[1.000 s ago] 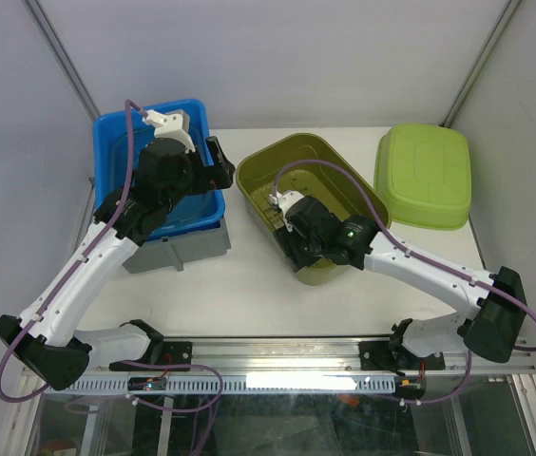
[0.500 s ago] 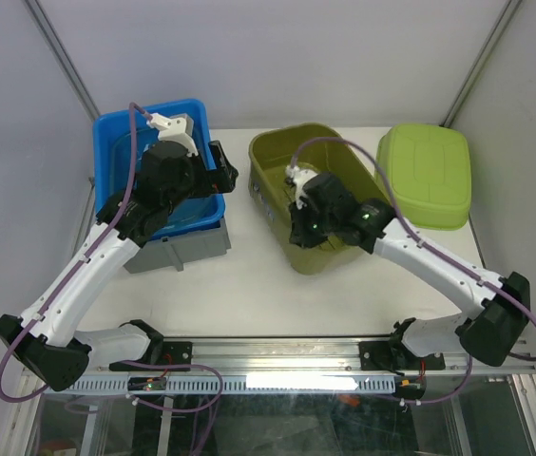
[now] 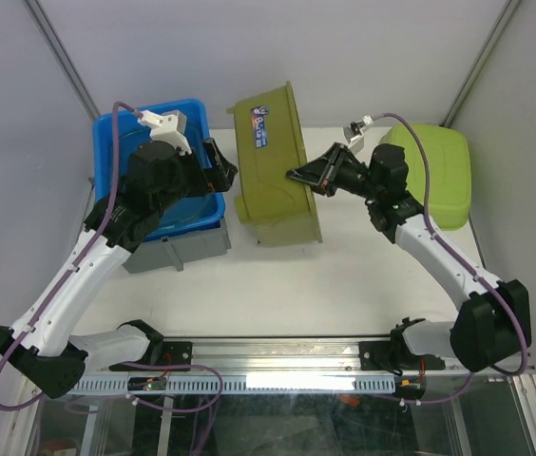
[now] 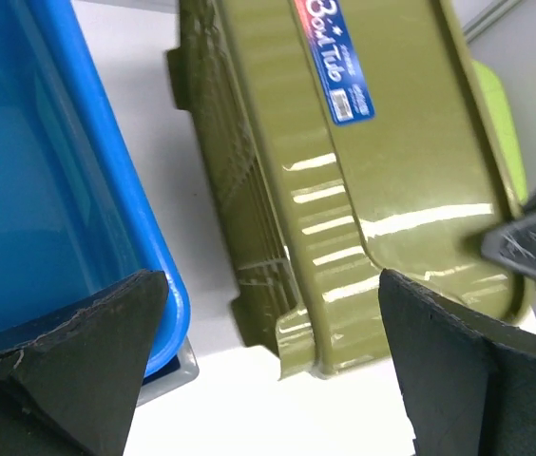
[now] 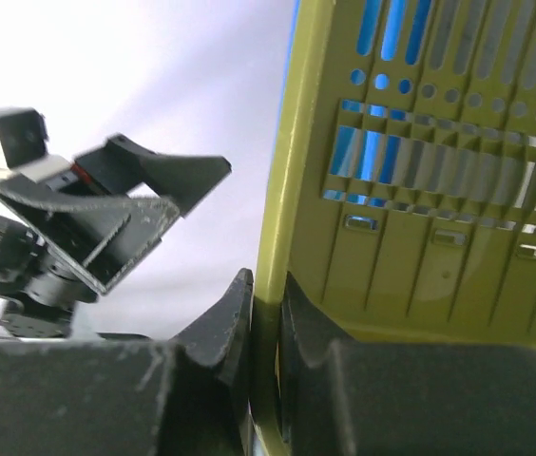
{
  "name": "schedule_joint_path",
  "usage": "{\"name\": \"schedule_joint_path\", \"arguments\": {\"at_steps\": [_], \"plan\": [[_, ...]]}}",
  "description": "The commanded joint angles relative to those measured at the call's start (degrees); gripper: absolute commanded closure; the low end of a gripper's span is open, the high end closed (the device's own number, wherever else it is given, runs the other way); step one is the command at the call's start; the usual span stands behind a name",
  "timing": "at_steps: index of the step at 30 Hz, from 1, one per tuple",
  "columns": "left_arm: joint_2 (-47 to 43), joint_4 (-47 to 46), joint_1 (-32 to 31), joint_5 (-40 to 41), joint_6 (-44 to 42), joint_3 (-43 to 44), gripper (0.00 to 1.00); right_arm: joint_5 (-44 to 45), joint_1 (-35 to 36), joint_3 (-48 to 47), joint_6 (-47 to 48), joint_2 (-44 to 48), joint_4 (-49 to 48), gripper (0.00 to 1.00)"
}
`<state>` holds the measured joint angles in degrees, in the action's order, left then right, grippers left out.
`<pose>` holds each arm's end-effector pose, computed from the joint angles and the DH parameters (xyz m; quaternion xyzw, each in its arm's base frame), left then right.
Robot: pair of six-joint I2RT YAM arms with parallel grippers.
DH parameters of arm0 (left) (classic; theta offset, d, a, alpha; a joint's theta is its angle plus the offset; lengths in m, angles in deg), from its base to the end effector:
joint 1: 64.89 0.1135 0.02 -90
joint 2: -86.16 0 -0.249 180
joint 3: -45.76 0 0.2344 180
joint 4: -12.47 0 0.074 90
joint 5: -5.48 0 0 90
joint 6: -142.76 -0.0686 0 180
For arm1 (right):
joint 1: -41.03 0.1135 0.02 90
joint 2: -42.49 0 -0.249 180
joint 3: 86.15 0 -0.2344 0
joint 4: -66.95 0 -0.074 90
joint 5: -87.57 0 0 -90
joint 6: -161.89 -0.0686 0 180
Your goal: Turn the large container upside down
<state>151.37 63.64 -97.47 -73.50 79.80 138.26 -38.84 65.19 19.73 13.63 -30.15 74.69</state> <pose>0.2204 -0.1253 0.3898 -0.0120 0.8358 -0.2001 0.5112 0.2648 0.1634 0.3431 0.0081 0.7374 0.5927 0.3237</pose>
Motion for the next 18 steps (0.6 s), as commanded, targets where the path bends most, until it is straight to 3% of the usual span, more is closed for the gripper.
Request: {"name": "schedule_joint_path", "arguments": {"at_steps": [1, 5, 9, 15, 18], "plan": [[-1.9, -2.4, 0.1, -5.1, -0.2, 2.8, 0.01, -7.9, -4.6, 4.6, -24.9, -3.9, -44.5, 1.0], [-1.6, -2.3, 0.2, -10.5, -1.7, 2.7, 0.01, -7.4, -7.6, 10.9, -42.5, -12.1, -68.1, 1.0], [-1.2, -2.4, 0.2, -14.8, -2.3, 1.4, 0.01, -4.9, -8.9, 14.5, -53.4, -19.2, -85.3, 1.0], [0.9, -3.0, 0.1, -22.2, -3.6, -0.8, 0.01, -7.1, -12.6, 19.7, -54.0, -21.0, -86.9, 1.0], [2.5, -4.1, 0.1, -21.9, -3.8, -1.4, 0.01, -9.3, -14.6, 21.7, -54.1, -20.9, -86.9, 1.0]]}}
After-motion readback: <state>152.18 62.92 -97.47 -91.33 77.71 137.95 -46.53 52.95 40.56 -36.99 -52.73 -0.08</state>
